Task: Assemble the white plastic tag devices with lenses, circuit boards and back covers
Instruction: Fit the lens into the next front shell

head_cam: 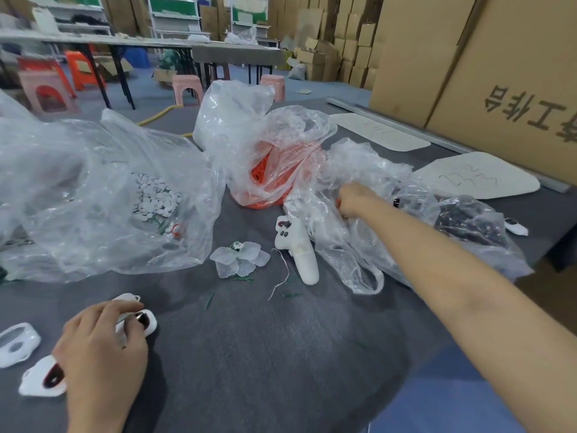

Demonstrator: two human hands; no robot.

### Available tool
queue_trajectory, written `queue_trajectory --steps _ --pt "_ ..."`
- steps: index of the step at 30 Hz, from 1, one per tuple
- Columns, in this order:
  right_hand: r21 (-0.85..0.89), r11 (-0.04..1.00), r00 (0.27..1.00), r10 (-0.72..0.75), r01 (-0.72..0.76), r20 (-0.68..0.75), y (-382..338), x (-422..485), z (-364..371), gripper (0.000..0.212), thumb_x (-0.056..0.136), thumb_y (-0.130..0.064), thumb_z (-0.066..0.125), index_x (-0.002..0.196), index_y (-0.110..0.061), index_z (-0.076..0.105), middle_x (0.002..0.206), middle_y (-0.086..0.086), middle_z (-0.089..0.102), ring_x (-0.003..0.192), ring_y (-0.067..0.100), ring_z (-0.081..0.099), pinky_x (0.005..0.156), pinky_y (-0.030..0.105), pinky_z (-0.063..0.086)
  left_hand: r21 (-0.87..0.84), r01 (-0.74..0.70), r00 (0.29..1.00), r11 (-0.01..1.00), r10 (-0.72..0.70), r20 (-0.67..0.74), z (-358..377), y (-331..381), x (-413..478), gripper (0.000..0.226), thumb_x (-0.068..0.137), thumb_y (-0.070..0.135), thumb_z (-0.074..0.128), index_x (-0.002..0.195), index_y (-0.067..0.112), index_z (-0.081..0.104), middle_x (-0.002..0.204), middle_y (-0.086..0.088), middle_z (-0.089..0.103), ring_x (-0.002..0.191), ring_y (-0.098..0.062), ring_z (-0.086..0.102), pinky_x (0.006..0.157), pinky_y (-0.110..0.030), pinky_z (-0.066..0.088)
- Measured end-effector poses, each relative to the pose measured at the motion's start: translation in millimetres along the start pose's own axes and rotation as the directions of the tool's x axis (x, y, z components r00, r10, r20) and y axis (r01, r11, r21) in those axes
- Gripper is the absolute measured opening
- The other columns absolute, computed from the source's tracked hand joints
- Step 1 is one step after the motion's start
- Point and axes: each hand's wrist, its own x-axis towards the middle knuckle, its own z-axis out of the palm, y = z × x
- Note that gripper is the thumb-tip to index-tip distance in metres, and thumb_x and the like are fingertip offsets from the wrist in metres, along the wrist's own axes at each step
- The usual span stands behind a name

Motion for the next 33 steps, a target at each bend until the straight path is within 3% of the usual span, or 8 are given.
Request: queue_trajectory --steps 6,10,14,20,22,24,28,33 --pt "-0.127 0.992 0.999 -0.028 0.025 -0.023 -15 7 5 0.031 0.086 0.002 0.054 0.115 -0.008 0.060 0.128 0.012 0.056 0.117 0.030 0.054 0.098 0.040 0.043 0.031 -0.050 0.999 0.998 0.051 -0.018 1 1 0 0.029 0.074 0.019 0.043 0.079 0.008 0.069 0.086 -0.017 0.068 0.089 -0.044 0.057 0.076 -0.050 0.042" --pt "-0.145 0.989 0.998 -0.010 0.000 -0.070 -11 3 7 0.020 0.089 0.001 0.046 0.081 -0.016 0.053 0.098 0.006 0.054 0.088 0.025 0.054 0.075 0.030 0.040 0.024 -0.037 0.999 0.999 0.037 -0.006 1 1 0 0.024 0.072 0.014 0.047 0.079 0.008 0.070 0.086 -0.016 0.068 0.088 -0.043 0.057 0.076 -0.049 0.042" --pt "-0.173 0.985 0.970 -0.016 -0.027 -0.242 -18 -7 -5 0.016 0.087 0.001 0.050 0.086 -0.011 0.060 0.091 0.006 0.059 0.092 0.028 0.060 0.069 0.030 0.039 -0.004 -0.032 0.999 0.999 0.032 0.000 2 -1 -1 0.022 0.073 0.010 0.049 0.080 0.009 0.070 0.086 -0.015 0.068 0.090 -0.041 0.056 0.078 -0.048 0.041" --pt "0.277 0.945 0.775 0.041 0.175 -0.631 -47 -73 -65 0.019 0.082 -0.017 0.058 0.068 -0.006 0.062 0.058 0.003 0.051 0.056 0.012 0.044 0.051 0.021 0.034 -0.211 0.064 0.995 0.975 -0.047 0.084 -10 4 -4 0.024 0.084 -0.006 0.062 0.096 0.014 0.065 0.096 -0.003 0.068 0.098 -0.029 0.061 0.086 -0.032 0.040" --pt "0.668 0.587 0.847 -0.057 0.457 -0.529 -71 -122 -59 0.015 0.078 -0.017 0.063 0.069 -0.007 0.070 0.053 0.006 0.059 0.048 0.008 0.045 0.050 0.017 0.039 -0.400 0.021 0.997 0.916 0.008 0.071 -18 13 -7 0.027 0.088 0.013 0.059 0.108 0.031 0.059 0.100 0.006 0.068 0.095 -0.008 0.063 0.082 -0.012 0.042" --pt "0.897 0.243 0.900 -0.334 0.368 -0.279 -101 -167 -29 0.013 0.083 -0.011 0.066 0.076 -0.015 0.075 0.055 0.005 0.064 0.049 0.008 0.050 0.051 0.018 0.045 -0.550 0.002 0.984 0.835 0.097 0.151 -23 23 -12 0.041 0.086 0.032 0.058 0.125 0.043 0.047 0.113 0.011 0.065 0.098 0.001 0.063 0.078 -0.007 0.044" --pt "0.910 0.344 0.863 -0.505 0.233 -0.030 -147 -193 43 0.011 0.087 -0.005 0.065 0.093 -0.003 0.075 0.051 -0.011 0.059 0.049 0.001 0.051 0.055 0.018 0.046 -0.491 0.002 0.868 0.871 0.243 0.434 -15 26 -20 0.083 0.079 0.028 0.077 0.142 0.042 0.026 0.132 0.024 0.050 0.116 0.004 0.053 0.093 -0.011 0.041" --pt "0.797 0.538 0.913 -0.406 0.273 -0.039 -139 -182 69 0.015 0.088 -0.020 0.066 0.081 -0.010 0.074 0.058 -0.009 0.063 0.054 0.007 0.054 0.056 0.024 0.047 -0.289 -0.184 0.827 0.939 0.307 0.471 -8 22 -18 0.051 0.084 0.024 0.071 0.132 0.022 0.054 0.112 0.013 0.062 0.105 -0.011 0.053 0.088 -0.008 0.029"
